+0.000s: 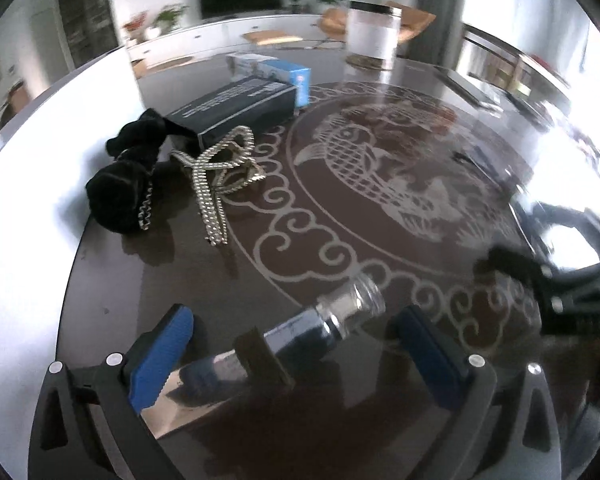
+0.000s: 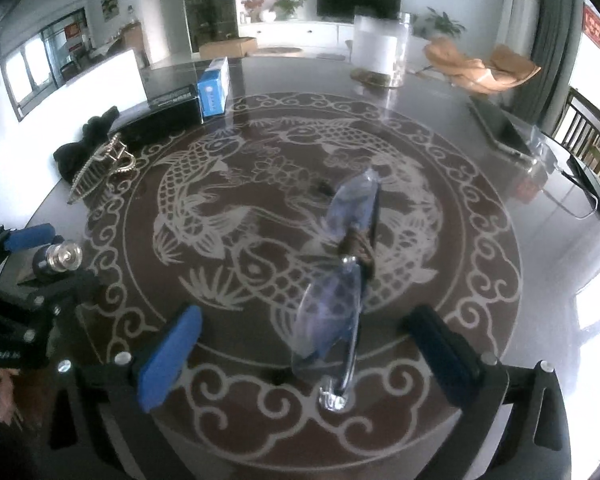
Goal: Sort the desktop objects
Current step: 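Lift the glass bottle with the left tool while the right tool lifts the eyeglasses, then carry the bottle and eyeglasses into the bin and open both tools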
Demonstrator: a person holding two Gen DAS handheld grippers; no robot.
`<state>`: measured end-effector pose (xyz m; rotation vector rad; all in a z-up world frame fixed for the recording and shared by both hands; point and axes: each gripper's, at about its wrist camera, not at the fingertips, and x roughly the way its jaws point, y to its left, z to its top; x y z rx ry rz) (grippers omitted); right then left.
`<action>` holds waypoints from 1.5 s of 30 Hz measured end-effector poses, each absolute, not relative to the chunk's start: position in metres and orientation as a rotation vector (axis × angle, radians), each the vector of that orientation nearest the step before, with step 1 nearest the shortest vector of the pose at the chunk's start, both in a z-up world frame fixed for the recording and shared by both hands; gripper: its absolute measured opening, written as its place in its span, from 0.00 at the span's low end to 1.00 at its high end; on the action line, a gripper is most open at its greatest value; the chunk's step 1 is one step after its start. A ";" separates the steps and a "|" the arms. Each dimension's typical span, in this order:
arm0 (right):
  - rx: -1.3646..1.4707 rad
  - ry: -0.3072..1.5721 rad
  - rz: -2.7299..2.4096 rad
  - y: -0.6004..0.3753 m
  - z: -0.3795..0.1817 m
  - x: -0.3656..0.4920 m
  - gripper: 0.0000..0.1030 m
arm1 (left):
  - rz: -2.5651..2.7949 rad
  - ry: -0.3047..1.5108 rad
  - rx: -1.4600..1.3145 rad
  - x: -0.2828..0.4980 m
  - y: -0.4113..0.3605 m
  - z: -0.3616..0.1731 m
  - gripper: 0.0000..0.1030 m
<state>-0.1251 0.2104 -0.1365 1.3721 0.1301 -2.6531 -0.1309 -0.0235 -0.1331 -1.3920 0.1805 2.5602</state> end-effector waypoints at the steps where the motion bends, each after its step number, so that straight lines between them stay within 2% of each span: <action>1: 1.371 0.130 -2.654 0.210 -0.136 -0.125 1.00 | 2.537 0.203 -1.380 -0.129 -0.024 -0.133 1.00; 9: 1.371 0.130 -2.654 0.210 -0.137 -0.125 1.00 | 2.431 0.281 -1.344 -0.122 -0.027 -0.132 1.00; 11: 1.371 0.130 -2.654 0.210 -0.137 -0.125 1.00 | 2.424 0.288 -1.331 -0.118 -0.026 -0.129 0.91; 13: 1.371 0.130 -2.654 0.211 -0.137 -0.125 1.00 | 2.433 0.283 -1.322 -0.112 -0.025 -0.124 0.59; 14: 1.371 0.130 -2.654 0.211 -0.136 -0.125 1.00 | 2.440 0.276 -1.326 -0.109 -0.026 -0.123 0.53; 16: 1.371 0.130 -2.654 0.211 -0.137 -0.124 1.00 | 2.467 0.256 -1.331 -0.101 -0.029 -0.120 0.32; 17: 1.371 0.130 -2.653 0.211 -0.137 -0.124 1.00 | 2.481 0.229 -1.337 -0.096 -0.032 -0.119 0.30; 22: 1.496 0.170 -2.542 0.208 -0.133 -0.142 0.99 | 2.513 0.131 -1.349 -0.087 -0.041 -0.118 0.29; 24: 1.497 0.176 -2.538 0.206 -0.129 -0.148 0.87 | 2.516 0.096 -1.346 -0.086 -0.044 -0.118 0.29; 26: 1.508 0.178 -2.533 0.206 -0.125 -0.149 0.64 | 2.516 0.060 -1.344 -0.084 -0.048 -0.119 0.29; 27: 1.515 0.176 -2.528 0.207 -0.123 -0.149 0.57 | 2.515 0.047 -1.344 -0.083 -0.049 -0.119 0.29; 28: 1.518 0.175 -2.525 0.208 -0.121 -0.148 0.37 | 2.513 0.037 -1.345 -0.082 -0.050 -0.119 0.29; 29: 1.524 0.168 -2.516 0.210 -0.120 -0.147 0.28 | 2.509 0.023 -1.345 -0.080 -0.051 -0.118 0.29; 36: 1.508 0.036 -2.478 0.221 -0.113 -0.125 0.27 | 2.500 -0.014 -1.330 -0.068 -0.054 -0.112 0.29; 40: 1.507 0.082 -2.447 0.214 -0.112 -0.106 0.27 | 2.498 -0.018 -1.331 -0.060 -0.055 -0.111 0.29; 45: 1.528 0.231 -2.440 0.201 -0.119 -0.102 0.28 | 2.494 -0.016 -1.353 -0.060 -0.055 -0.116 0.29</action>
